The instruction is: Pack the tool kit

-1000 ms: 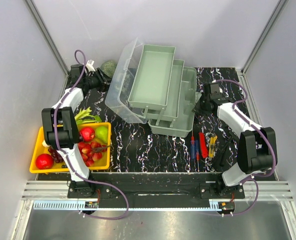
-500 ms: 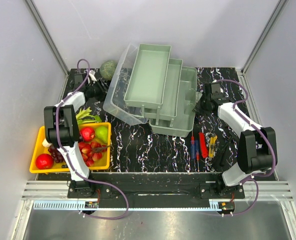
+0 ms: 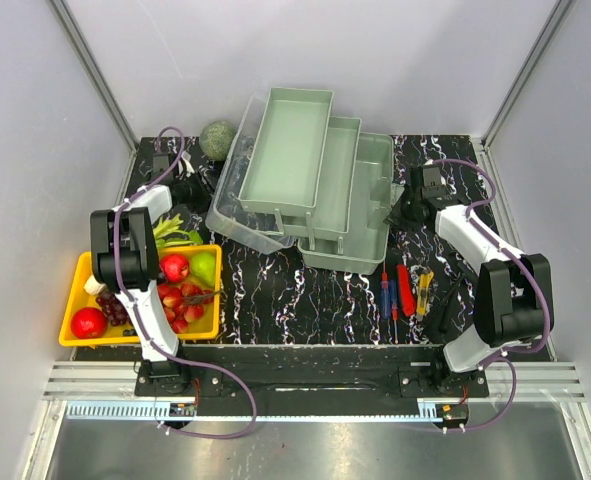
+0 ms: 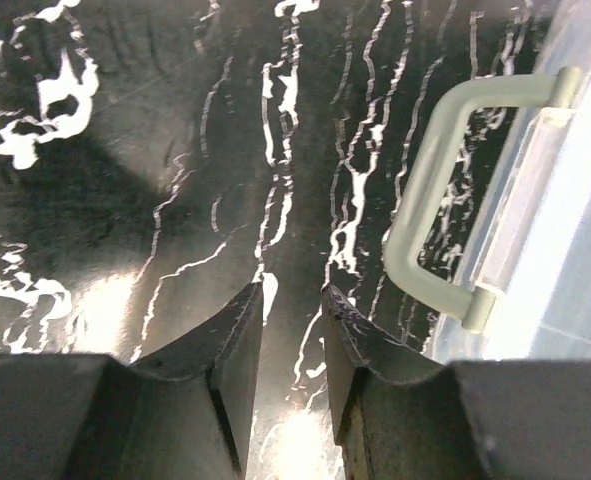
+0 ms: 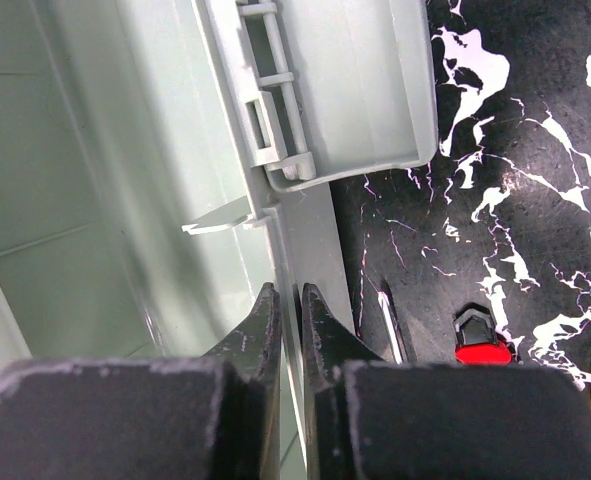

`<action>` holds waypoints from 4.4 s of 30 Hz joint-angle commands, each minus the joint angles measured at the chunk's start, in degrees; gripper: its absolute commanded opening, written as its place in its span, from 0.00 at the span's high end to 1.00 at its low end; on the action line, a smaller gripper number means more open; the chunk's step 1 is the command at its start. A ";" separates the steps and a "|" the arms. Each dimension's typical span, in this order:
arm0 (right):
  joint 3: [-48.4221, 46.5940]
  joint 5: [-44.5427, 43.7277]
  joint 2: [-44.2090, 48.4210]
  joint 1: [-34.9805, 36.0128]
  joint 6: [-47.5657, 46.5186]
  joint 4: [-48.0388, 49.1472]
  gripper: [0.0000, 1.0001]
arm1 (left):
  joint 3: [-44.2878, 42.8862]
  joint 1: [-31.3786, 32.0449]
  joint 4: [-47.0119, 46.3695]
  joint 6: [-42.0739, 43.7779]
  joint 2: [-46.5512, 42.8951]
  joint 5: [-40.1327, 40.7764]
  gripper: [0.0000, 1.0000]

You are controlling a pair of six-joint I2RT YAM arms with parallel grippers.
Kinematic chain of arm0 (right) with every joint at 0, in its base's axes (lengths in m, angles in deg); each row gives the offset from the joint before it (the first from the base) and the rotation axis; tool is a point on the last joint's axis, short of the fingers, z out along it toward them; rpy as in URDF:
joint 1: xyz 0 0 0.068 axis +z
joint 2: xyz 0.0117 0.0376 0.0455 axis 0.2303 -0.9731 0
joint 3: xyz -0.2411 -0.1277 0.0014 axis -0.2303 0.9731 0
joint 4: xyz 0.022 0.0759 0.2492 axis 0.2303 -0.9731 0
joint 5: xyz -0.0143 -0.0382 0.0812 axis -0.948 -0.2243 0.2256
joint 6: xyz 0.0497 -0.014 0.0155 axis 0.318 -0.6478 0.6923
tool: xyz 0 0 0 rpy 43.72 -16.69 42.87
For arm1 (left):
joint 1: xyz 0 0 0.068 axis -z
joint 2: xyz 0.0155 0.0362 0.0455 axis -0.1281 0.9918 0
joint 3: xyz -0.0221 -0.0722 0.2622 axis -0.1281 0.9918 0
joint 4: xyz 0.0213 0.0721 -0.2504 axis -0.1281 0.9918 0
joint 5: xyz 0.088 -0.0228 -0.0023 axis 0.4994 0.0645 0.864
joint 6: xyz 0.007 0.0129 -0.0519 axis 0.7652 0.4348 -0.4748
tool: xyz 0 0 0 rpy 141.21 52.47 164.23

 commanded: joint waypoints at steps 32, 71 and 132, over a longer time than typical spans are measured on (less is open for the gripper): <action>-10.83 -5.15 10.78 -2.40 0.82 -9.01 0.47 | -24.81 1.04 19.20 6.31 -12.46 20.08 0.49; 22.75 2.69 17.03 -5.12 0.47 -11.39 0.35 | -24.81 2.62 16.21 4.29 -29.78 -9.72 0.01; -1.15 -13.33 22.03 -2.31 -7.96 -24.74 0.94 | -23.23 3.59 16.12 5.43 -29.52 -8.49 0.01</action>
